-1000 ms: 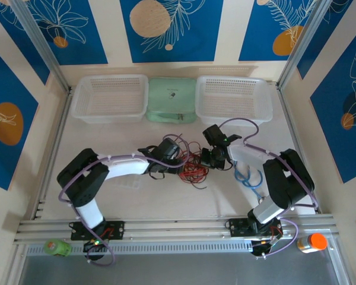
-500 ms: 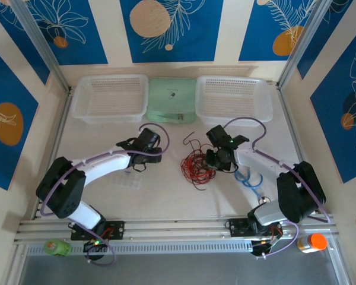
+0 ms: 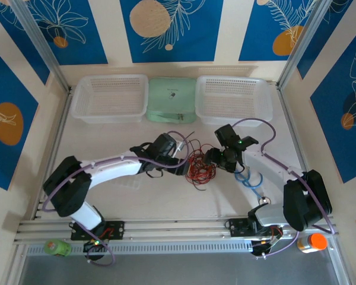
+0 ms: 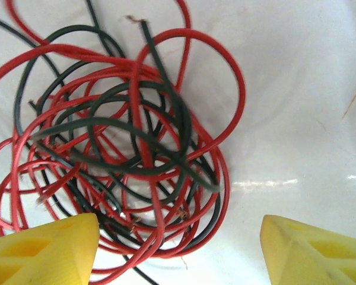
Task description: Untangle the cables
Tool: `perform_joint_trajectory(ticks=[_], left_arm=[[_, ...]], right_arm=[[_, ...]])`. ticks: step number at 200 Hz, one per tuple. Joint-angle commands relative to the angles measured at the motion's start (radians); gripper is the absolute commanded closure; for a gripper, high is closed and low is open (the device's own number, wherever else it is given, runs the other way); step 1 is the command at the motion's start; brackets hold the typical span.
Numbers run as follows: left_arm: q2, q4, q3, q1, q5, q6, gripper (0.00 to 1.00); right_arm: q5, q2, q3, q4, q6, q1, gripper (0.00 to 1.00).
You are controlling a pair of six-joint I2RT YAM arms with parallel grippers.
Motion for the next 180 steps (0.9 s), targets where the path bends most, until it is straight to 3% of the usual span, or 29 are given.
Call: perform_joint_trajectory(ticks=[1,49,70,92,117,132,160,180], left_arm=[[0.067,0.082,0.013,-0.013,0.056,-0.039,0.23],[0.229,0.198,0.053,-0.029,0.05,-0.118,0.33],[0.282,0.231,0.07,-0.029,0.039,-0.151,0.37],[0.304,0.209,0.083,-0.029,-0.017,-0.154,0.47],[0.281,0.124,0.09,-0.023,-0.136,-0.137,0.73],[0.248,0.062,0.086,-0.011,-0.224,-0.131,0.86],[0.175,-0.03,0.062,0.038,-0.341,-0.128,0.92],[0.125,-0.078,0.038,0.083,-0.394,-0.12,0.92]], right_arm=[[-0.095,0.054,-0.031,0.104,-0.006,-0.026,0.27],[-0.081,0.236,-0.004,0.188,0.004,-0.008,0.29],[-0.08,0.273,-0.024,0.22,0.022,0.009,0.35],[-0.082,0.269,-0.051,0.242,0.045,0.028,0.49],[-0.074,0.242,-0.064,0.236,0.061,0.045,0.79],[-0.054,0.219,-0.064,0.213,0.068,0.058,0.9],[0.008,0.168,-0.054,0.144,0.09,0.096,0.92],[0.036,0.144,-0.055,0.105,0.107,0.125,0.85]])
